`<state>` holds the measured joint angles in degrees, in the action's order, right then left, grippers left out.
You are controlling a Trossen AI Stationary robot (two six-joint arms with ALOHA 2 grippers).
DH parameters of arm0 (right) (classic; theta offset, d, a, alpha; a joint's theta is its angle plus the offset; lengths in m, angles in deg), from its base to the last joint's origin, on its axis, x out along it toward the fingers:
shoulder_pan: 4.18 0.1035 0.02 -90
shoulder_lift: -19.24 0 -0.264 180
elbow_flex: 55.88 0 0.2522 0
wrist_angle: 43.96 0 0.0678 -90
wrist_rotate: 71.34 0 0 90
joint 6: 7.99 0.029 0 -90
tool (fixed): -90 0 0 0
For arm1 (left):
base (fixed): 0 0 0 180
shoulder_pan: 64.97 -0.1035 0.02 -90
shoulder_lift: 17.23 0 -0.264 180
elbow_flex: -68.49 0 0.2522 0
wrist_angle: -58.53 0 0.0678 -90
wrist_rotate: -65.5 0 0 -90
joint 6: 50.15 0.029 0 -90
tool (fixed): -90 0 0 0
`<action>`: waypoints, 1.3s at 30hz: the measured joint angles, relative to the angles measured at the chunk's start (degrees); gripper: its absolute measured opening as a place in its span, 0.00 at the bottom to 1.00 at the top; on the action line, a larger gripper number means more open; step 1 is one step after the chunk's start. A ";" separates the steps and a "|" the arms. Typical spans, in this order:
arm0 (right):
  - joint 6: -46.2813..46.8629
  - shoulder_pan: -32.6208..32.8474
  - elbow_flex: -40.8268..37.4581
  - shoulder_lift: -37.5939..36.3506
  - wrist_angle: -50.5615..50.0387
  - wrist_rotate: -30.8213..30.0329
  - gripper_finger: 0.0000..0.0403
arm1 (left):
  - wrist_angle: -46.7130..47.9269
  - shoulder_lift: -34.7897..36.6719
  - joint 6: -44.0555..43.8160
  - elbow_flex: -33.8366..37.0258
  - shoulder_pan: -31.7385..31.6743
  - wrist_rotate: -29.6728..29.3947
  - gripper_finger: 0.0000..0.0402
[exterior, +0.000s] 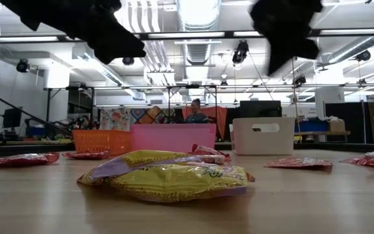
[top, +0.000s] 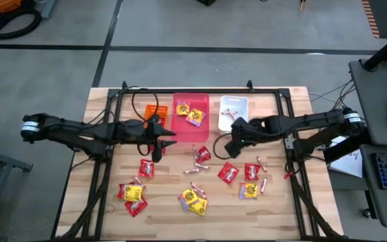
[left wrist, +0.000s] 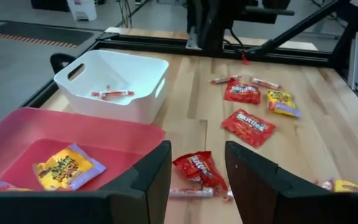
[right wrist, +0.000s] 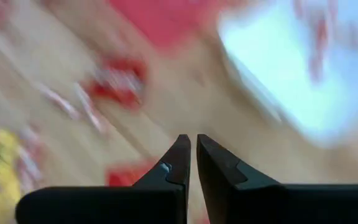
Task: Organize candy in baskets
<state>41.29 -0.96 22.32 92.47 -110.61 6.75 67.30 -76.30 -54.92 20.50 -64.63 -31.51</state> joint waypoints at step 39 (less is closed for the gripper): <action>10.87 -0.50 -19.89 0.04 -3.35 17.87 0.06 | -3.05 -0.41 -0.19 1.99 0.02 0.03 0.33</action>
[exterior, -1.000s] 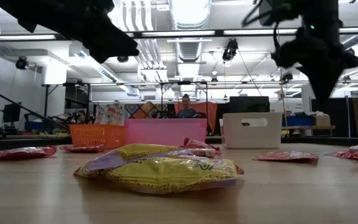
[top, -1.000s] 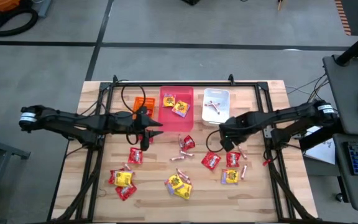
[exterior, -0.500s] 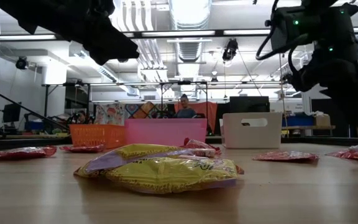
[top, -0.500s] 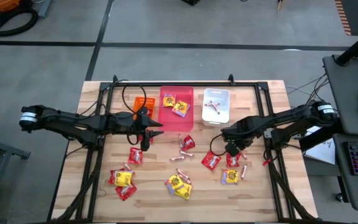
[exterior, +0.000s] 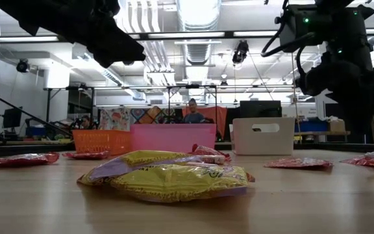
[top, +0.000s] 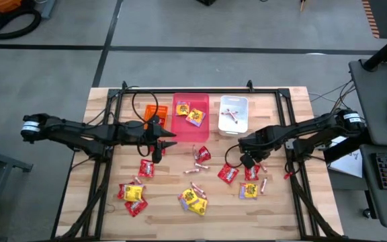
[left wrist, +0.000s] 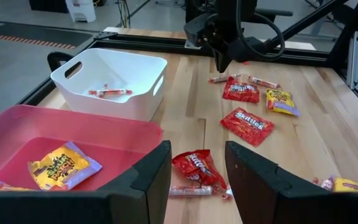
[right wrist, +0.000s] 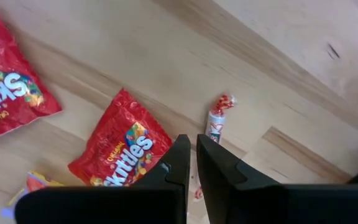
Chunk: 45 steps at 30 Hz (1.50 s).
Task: Organize candy in baskets
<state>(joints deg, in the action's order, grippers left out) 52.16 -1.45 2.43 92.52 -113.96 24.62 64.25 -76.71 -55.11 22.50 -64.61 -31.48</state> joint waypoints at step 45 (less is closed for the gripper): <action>-4.87 -0.57 0.86 0.29 7.42 -1.58 0.06 | -1.47 -0.22 1.45 0.02 -0.04 -0.07 0.33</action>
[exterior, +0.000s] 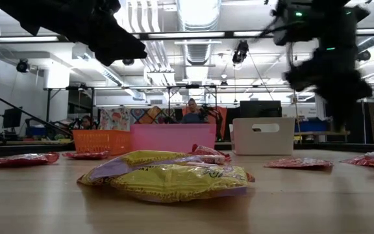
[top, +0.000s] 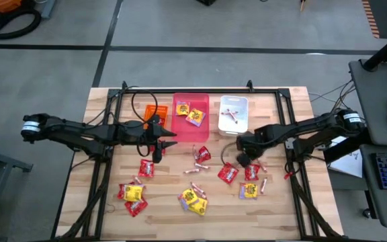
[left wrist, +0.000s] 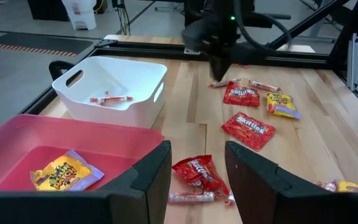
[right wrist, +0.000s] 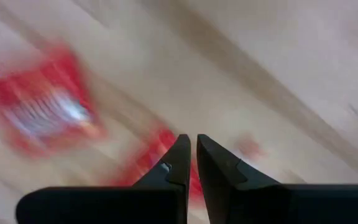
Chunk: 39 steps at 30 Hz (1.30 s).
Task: Organize candy in baskets
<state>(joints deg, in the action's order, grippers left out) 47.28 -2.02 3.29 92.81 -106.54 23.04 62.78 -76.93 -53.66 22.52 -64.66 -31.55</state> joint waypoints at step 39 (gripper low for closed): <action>7.90 -0.31 -13.95 0.28 6.22 -0.92 0.26 | -1.03 -0.24 0.42 0.00 -0.02 -0.04 0.33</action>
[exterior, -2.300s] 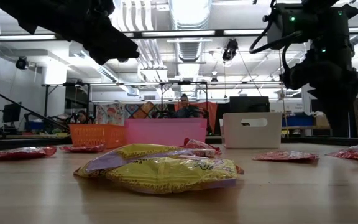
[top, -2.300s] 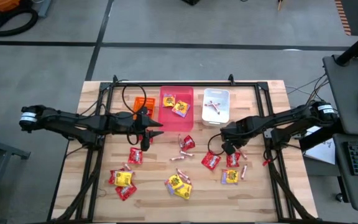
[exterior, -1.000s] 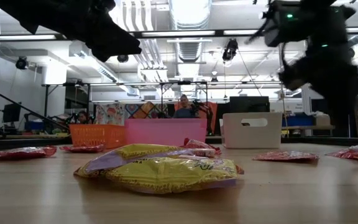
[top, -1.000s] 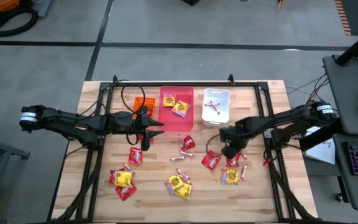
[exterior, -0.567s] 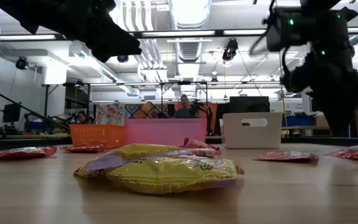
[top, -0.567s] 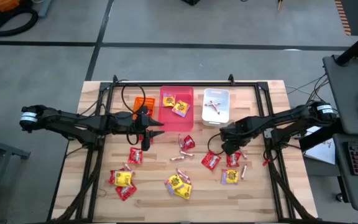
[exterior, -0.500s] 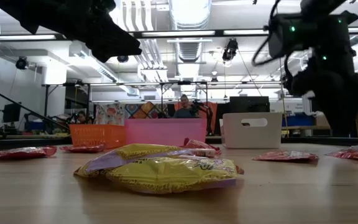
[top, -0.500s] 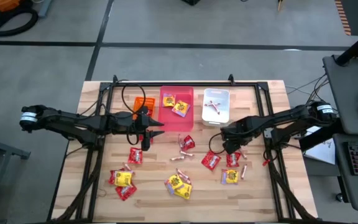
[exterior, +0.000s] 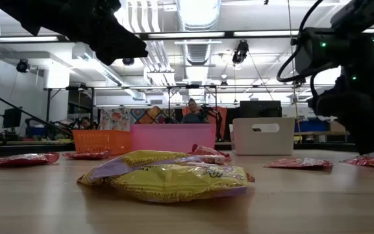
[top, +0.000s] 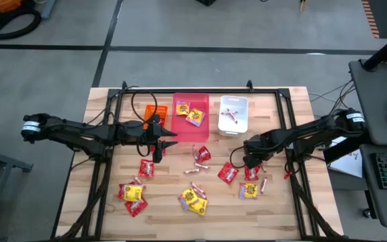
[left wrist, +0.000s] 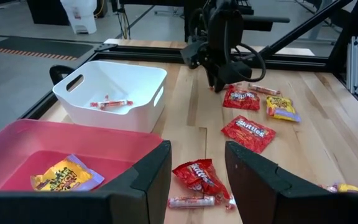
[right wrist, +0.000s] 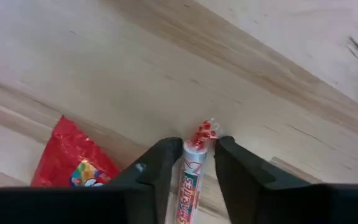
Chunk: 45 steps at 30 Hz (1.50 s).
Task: Organize candy in baskets
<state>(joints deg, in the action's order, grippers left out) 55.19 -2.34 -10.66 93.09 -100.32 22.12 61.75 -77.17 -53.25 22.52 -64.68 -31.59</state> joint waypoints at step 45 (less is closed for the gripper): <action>-51.33 -22.16 18.18 -2.04 29.56 -32.97 0.02 | -3.13 0.02 -0.11 0.00 0.00 0.00 0.33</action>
<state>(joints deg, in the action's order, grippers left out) 3.86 -24.49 7.53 91.05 -70.76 -10.85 58.62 -77.15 -53.35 22.52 -64.68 -31.59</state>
